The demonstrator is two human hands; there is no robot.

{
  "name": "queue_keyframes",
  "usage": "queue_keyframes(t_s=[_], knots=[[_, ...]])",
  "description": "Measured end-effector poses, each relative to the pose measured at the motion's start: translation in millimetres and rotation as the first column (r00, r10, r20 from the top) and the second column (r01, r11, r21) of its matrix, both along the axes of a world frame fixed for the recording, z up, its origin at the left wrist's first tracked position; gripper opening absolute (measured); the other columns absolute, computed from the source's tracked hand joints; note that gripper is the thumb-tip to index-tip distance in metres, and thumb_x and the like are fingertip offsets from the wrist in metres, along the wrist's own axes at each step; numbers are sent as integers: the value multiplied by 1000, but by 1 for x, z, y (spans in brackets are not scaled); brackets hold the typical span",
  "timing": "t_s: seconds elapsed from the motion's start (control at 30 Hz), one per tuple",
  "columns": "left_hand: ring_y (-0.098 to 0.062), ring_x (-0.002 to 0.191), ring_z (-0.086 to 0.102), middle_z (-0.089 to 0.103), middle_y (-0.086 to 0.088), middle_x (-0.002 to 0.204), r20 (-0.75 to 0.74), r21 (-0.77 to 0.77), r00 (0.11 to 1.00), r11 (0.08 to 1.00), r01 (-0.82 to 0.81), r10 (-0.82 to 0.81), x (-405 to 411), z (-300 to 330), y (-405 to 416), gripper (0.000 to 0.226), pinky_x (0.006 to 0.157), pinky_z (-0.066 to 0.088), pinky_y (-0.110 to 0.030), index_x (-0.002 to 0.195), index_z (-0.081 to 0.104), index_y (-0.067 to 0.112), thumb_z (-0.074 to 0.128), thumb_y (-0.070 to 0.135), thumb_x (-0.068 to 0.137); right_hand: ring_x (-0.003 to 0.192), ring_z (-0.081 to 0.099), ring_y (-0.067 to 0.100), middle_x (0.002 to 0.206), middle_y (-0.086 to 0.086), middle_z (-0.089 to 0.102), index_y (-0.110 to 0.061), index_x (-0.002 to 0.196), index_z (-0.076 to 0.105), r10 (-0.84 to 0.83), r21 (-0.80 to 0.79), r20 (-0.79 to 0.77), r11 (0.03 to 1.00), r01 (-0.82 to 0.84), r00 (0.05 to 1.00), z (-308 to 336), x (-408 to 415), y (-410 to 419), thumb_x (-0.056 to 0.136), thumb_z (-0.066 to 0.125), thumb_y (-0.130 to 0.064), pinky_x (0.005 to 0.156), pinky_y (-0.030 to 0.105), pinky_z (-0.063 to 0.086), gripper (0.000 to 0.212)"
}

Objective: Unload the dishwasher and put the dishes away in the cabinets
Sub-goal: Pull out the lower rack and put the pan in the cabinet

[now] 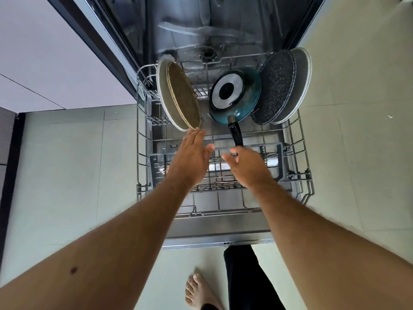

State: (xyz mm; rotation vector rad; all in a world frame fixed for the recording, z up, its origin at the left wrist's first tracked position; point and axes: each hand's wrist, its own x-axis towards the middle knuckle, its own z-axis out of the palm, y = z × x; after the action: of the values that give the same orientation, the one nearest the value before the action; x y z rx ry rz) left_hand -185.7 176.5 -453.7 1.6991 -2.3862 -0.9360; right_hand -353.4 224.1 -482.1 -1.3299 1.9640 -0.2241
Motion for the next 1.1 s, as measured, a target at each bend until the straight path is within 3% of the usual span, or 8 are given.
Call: queue_keyframes(t_s=[0.2, 0.37, 0.53, 0.73, 0.87, 0.93, 1.1], knots=[[-21, 150, 6, 19, -11, 161, -27, 8, 999, 999, 32, -32, -28, -7, -35, 62, 122, 13, -38, 153, 22, 12, 26, 48, 103, 116, 54, 29, 123, 13, 57, -13, 134, 54, -67, -28, -94, 997, 65, 993, -8, -20, -51, 95, 57, -44, 97, 47, 51, 50], [-21, 151, 6, 20, -11, 161, -78, 35, 996, 998, -49, 51, -53, -13, -70, 60, 123, 14, -42, 153, 23, 10, 28, 44, 104, 119, 52, 30, 122, 16, 57, -4, 128, 55, -103, 11, -133, 994, 106, 986, -19, -28, -78, 95, 59, -43, 102, 42, 47, 51], [-20, 151, 5, 18, -9, 162, -68, 80, 992, 991, -103, 109, -63, -24, -88, 58, 123, 14, -42, 153, 23, 12, 28, 43, 105, 99, 63, 26, 106, 10, 66, -9, 117, 60, -187, 58, -77, 980, 191, 979, -36, -27, -89, 92, 61, -49, 79, 32, 51, 47], [-18, 151, 5, 18, -7, 162, -78, 118, 981, 979, -167, 177, -71, -40, -102, 58, 122, 12, -37, 153, 23, 13, 29, 44, 104, 84, 59, 20, 96, 2, 68, -15, 110, 64, -185, 96, -14, 978, 185, 983, -46, -29, -103, 93, 62, -43, 72, 28, 43, 33], [-18, 151, 7, 21, -7, 161, -97, 109, 976, 977, -183, 194, -76, -43, -109, 58, 122, 17, -39, 152, 26, 12, 29, 45, 104, 86, 65, 22, 95, 3, 67, -13, 112, 60, -211, 144, 129, 971, 192, 969, -50, -31, -109, 95, 58, -31, 68, 31, 50, 25], [-18, 151, 9, 23, -7, 160, -106, 99, 974, 976, -192, 202, -77, -41, -111, 58, 121, 19, -41, 152, 27, 13, 29, 46, 104, 83, 68, 27, 95, 8, 67, -12, 115, 54, -213, 150, 148, 970, 191, 966, -49, -29, -107, 96, 51, -26, 68, 40, 56, 24], [-19, 150, 11, 26, -8, 159, -121, 63, 973, 979, -192, 199, -76, -21, -111, 56, 121, 17, -37, 151, 29, 11, 31, 43, 104, 82, 56, 28, 92, 9, 56, -4, 123, 44, -117, 68, 47, 991, 113, 992, -28, -30, -101, 100, 43, -16, 66, 32, 38, 26]])
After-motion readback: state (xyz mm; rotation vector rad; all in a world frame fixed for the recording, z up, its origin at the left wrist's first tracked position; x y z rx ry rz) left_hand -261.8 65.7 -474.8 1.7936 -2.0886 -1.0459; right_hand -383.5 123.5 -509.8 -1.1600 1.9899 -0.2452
